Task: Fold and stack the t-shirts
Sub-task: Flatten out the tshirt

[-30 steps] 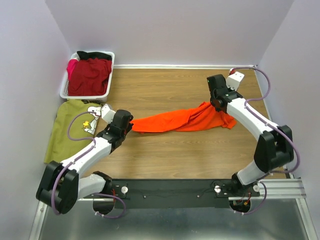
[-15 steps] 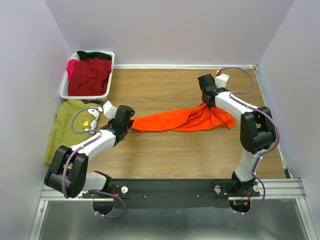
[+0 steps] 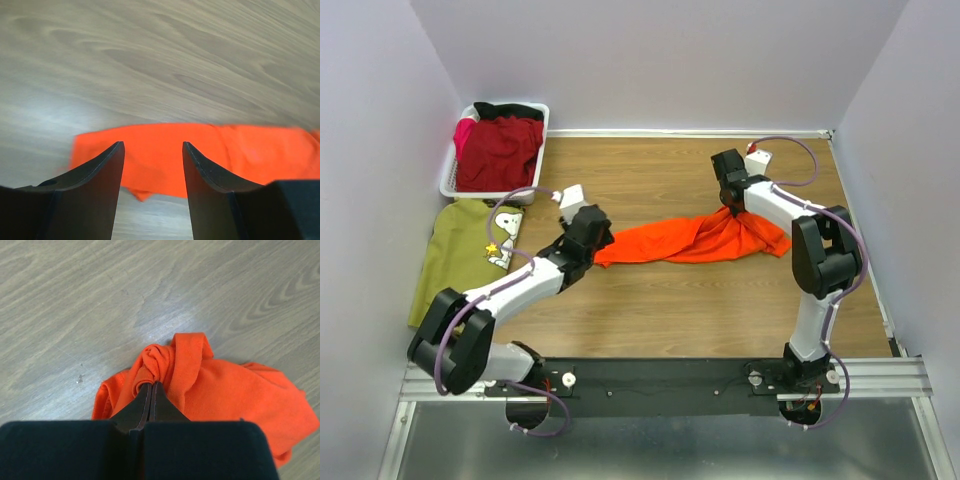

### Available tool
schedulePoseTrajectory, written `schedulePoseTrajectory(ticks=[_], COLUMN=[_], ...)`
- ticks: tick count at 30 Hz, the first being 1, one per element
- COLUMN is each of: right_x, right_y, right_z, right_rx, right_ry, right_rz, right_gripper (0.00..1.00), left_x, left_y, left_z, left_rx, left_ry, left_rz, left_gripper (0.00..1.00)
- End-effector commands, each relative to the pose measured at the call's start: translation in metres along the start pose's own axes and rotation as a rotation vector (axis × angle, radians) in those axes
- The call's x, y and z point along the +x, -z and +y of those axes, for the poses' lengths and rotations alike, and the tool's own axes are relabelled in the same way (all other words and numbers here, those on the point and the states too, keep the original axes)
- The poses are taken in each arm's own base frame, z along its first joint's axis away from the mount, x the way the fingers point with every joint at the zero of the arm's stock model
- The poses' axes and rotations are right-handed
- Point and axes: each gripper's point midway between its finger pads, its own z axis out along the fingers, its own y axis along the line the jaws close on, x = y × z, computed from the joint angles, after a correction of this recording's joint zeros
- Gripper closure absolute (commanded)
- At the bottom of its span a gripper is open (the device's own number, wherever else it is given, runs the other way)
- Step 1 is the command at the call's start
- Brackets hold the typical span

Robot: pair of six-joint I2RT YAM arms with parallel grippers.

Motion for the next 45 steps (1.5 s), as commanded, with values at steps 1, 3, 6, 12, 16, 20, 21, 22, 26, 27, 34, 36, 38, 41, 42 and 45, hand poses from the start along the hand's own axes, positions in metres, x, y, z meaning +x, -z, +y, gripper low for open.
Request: schedulePoseTrajectory(ticks=[1,3,6,12,16,20,21,22,26,27,34,36,38,41,42,45], right_x=[-0.003,0.000,0.003,0.008,0.014,0.019,0.020,0.021,0.023,0.024,0.027,0.026,0.025,0.027,0.027,0.030], right_y=[-0.005,-0.006,-0.006,-0.006,-0.008,-0.010,-0.012,-0.011,-0.013,-0.014,-0.013,-0.011,-0.010,-0.010,-0.009,-0.009], right_z=[0.012,0.013,0.012,0.012,0.013,0.015,0.014,0.015,0.015,0.015,0.014,0.012,0.012,0.011,0.011,0.009], right_rx=[-0.031,-0.036,-0.037,-0.047,-0.054,-0.059,-0.057,-0.061,-0.060,-0.060,-0.063,-0.065,-0.067,-0.066,-0.069,-0.069], right_ry=[-0.019,-0.015,-0.010,-0.004,0.000,0.003,0.004,0.004,0.007,0.007,0.007,0.011,0.010,0.013,0.012,0.012], right_rz=[0.009,0.017,0.024,0.041,0.057,0.068,0.072,0.073,0.080,0.082,0.086,0.085,0.082,0.086,0.087,0.093], right_gripper=[0.99,0.99,0.99,0.99,0.99,0.99,0.99,0.99,0.99,0.99,0.99,0.99,0.99,0.99,0.99,0.99], left_x=[-0.001,0.011,0.029,0.060,0.081,0.105,0.105,0.111,0.129,0.131,0.149,0.150,0.154,0.151,0.147,0.137], left_y=[0.010,0.008,0.008,0.004,0.002,0.004,0.006,0.011,0.019,0.020,0.009,-0.011,-0.024,-0.040,-0.044,-0.051], left_z=[-0.065,-0.083,-0.108,-0.155,-0.181,-0.201,-0.209,-0.213,-0.222,-0.224,-0.225,-0.220,-0.219,-0.215,-0.212,-0.204], left_rx=[0.173,0.221,0.306,0.481,0.537,0.590,0.604,0.619,0.654,0.655,0.631,0.545,0.502,0.435,0.397,0.340], left_ry=[-0.262,-0.314,-0.391,-0.478,-0.537,-0.581,-0.585,-0.597,-0.626,-0.627,-0.656,-0.666,-0.672,-0.668,-0.655,-0.632], left_rz=[-0.040,-0.009,0.024,0.088,0.110,0.145,0.140,0.144,0.166,0.168,0.188,0.152,0.141,0.109,0.091,0.069], left_gripper=[0.42,0.42,0.43,0.44,0.45,0.46,0.46,0.46,0.46,0.46,0.46,0.46,0.46,0.48,0.50,0.64])
